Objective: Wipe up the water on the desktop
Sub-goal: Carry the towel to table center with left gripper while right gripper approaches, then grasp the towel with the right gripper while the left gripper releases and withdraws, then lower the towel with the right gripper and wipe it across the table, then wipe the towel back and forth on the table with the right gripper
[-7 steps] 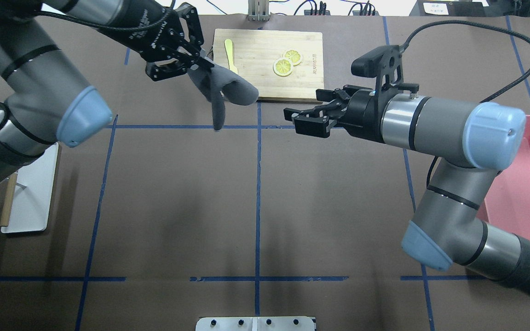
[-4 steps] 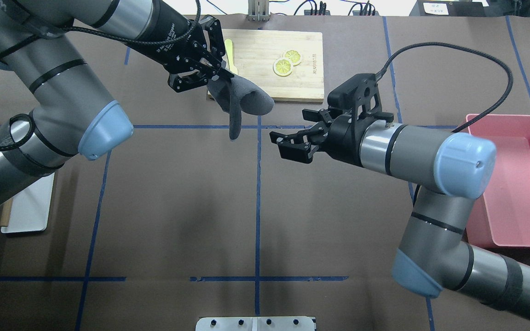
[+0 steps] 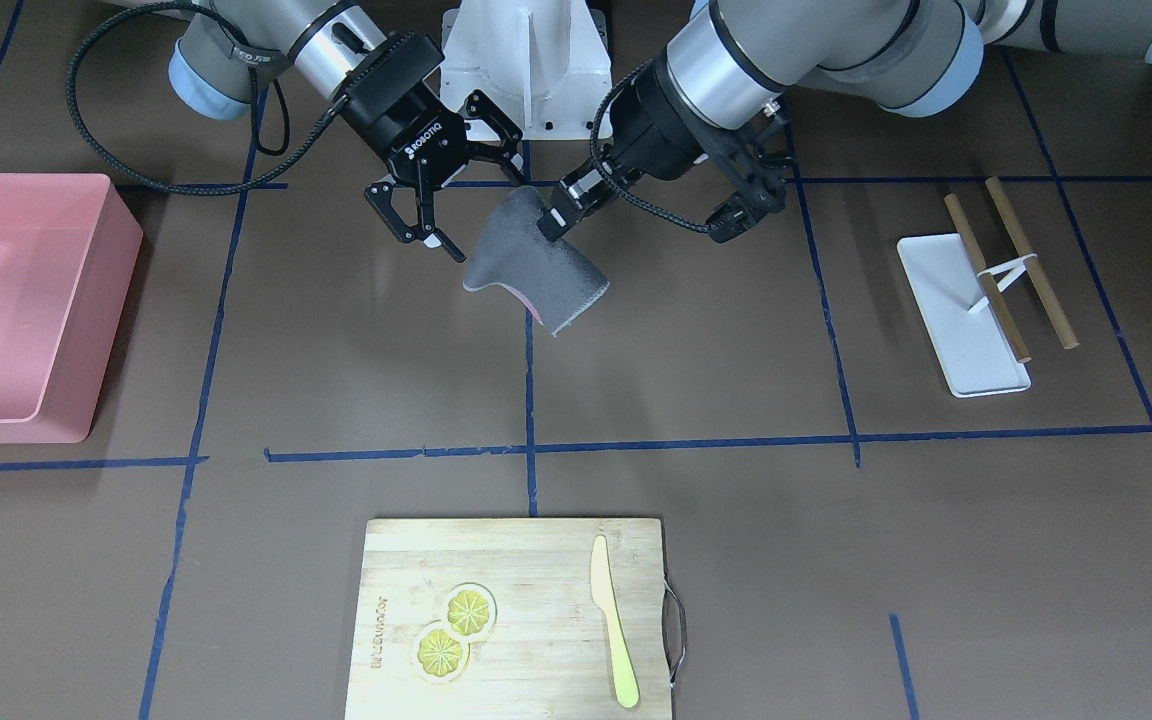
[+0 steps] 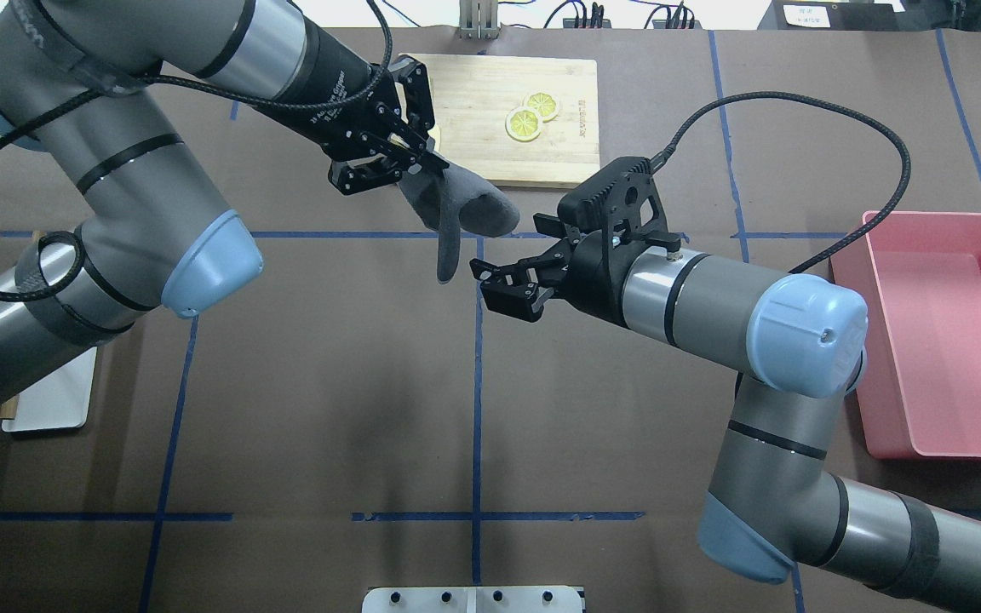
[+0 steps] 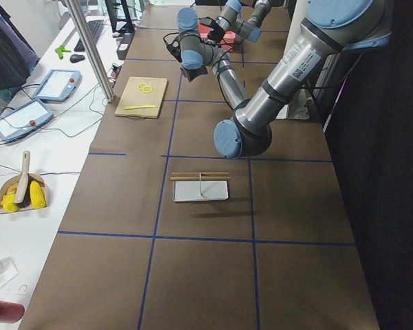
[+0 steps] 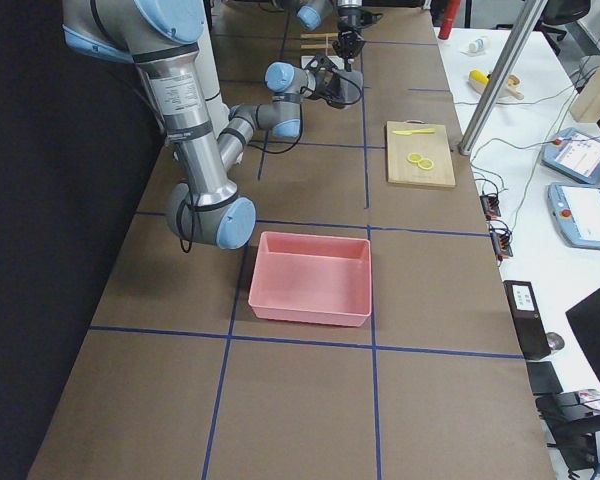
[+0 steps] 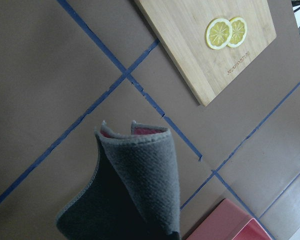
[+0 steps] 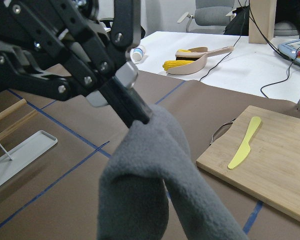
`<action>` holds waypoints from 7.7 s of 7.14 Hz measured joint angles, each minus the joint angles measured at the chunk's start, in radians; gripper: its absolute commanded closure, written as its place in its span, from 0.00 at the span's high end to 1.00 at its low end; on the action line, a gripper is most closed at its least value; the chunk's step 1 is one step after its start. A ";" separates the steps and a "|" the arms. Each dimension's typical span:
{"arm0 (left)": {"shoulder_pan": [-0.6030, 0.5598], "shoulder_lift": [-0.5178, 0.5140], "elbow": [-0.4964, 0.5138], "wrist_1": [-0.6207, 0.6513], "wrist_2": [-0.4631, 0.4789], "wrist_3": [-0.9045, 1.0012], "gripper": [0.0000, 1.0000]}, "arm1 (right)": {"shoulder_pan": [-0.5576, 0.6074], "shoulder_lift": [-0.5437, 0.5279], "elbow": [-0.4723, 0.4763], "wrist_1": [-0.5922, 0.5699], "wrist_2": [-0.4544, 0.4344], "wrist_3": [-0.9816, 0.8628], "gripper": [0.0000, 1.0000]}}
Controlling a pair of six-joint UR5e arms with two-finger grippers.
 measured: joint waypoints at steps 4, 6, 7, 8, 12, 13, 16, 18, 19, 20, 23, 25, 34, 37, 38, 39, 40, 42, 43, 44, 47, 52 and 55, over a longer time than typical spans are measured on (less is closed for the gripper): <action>0.026 -0.001 -0.012 0.003 0.004 -0.007 0.00 | -0.003 0.009 -0.002 -0.017 -0.011 0.000 0.90; 0.031 -0.001 -0.014 0.004 0.004 -0.007 0.00 | -0.005 0.010 -0.001 -0.022 -0.012 0.004 0.23; 0.031 0.000 -0.015 0.004 0.004 -0.007 0.00 | -0.006 0.010 0.000 -0.022 -0.012 0.009 0.01; 0.032 0.002 -0.015 0.004 0.004 -0.006 0.00 | -0.007 0.009 0.000 -0.022 -0.010 0.012 0.00; 0.032 0.003 -0.015 0.003 0.003 -0.006 0.63 | -0.017 0.008 0.007 -0.022 -0.010 0.015 0.00; 0.032 0.004 -0.015 0.001 0.003 -0.003 1.00 | -0.018 0.008 0.009 -0.022 -0.010 0.015 0.00; 0.032 0.006 -0.019 -0.001 0.003 0.015 1.00 | -0.019 0.008 0.011 -0.022 -0.010 0.015 0.00; 0.027 0.011 -0.022 0.000 -0.001 0.017 1.00 | -0.019 0.004 0.015 -0.021 -0.010 0.015 0.00; 0.013 0.018 -0.025 0.001 -0.010 0.019 1.00 | -0.016 -0.013 0.035 -0.027 -0.009 0.015 0.00; -0.019 0.034 -0.026 0.002 -0.036 0.030 1.00 | -0.013 -0.053 0.082 -0.065 -0.011 0.015 0.00; -0.156 0.142 -0.068 0.006 -0.184 0.127 1.00 | -0.013 -0.105 0.226 -0.427 -0.087 0.012 0.00; -0.246 0.200 -0.105 0.009 -0.249 0.168 1.00 | -0.017 -0.090 0.271 -0.698 -0.104 0.004 0.00; -0.574 0.759 -0.314 0.020 -0.139 1.020 1.00 | 0.081 -0.055 0.063 -1.090 0.113 -0.245 0.00; -0.585 0.787 -0.315 0.042 -0.110 1.105 1.00 | 0.056 -0.030 -0.026 -1.059 0.194 -0.246 0.00; -0.586 0.787 -0.315 0.048 -0.110 1.112 1.00 | 0.041 -0.022 -0.032 -1.058 0.238 -0.246 0.00; -0.587 0.787 -0.315 0.051 -0.110 1.115 1.00 | 0.024 -0.012 -0.034 -1.057 0.266 -0.245 0.00; -0.587 0.787 -0.314 0.052 -0.109 1.115 1.00 | 0.008 -0.004 -0.033 -1.057 0.288 -0.244 0.00; -0.588 0.787 -0.314 0.053 -0.109 1.115 1.00 | -0.012 0.013 -0.025 -1.057 0.348 -0.228 0.00; -0.588 0.787 -0.314 0.053 -0.109 1.115 1.00 | -0.027 0.022 -0.022 -1.056 0.380 -0.204 0.00; -0.588 0.787 -0.314 0.053 -0.109 1.116 1.00 | -0.041 0.027 -0.013 -1.056 0.412 -0.179 0.00; -0.589 0.788 -0.318 0.053 -0.109 1.117 1.00 | -0.068 0.028 -0.007 -1.055 0.449 -0.156 0.00; -0.589 0.789 -0.328 0.053 -0.109 1.115 1.00 | 0.127 0.026 -0.128 -1.037 0.464 -0.279 0.00; -0.589 0.799 -0.336 0.053 -0.109 1.115 1.00 | 0.215 0.034 -0.241 -0.938 0.501 -0.334 0.00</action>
